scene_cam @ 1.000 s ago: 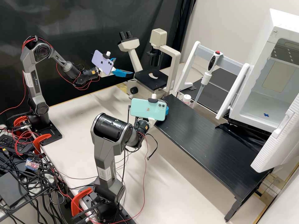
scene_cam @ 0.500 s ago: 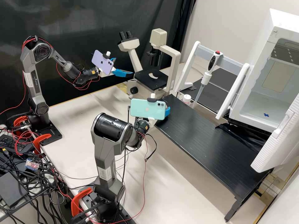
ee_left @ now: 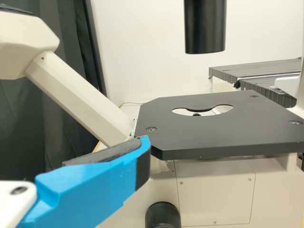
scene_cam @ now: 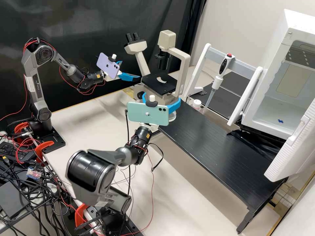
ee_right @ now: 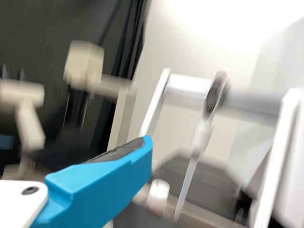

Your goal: Move the petri dish to the bench

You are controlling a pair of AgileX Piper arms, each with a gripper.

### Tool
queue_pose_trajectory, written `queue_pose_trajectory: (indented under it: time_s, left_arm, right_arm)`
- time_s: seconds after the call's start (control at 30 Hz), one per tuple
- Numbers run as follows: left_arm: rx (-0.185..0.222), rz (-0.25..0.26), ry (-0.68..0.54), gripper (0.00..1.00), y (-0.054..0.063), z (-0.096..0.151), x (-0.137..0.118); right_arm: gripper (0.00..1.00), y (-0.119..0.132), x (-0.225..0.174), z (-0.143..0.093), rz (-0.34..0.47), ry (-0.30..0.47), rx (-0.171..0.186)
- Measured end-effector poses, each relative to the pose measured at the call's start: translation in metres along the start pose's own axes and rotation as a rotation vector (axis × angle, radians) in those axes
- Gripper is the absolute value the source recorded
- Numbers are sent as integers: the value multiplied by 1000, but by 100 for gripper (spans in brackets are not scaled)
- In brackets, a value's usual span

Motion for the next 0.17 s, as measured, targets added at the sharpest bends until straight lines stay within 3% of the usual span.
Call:
queue_pose_trajectory:
  time_s: [0.07,0.17]
  left_arm:
    - [0,0,0,100,0,0,0]
    - [0,0,0,100,0,0,0]
  right_arm:
    - [100,9,-7,-5,109,31,23]
    - [100,15,-10,-4,187,34,45]
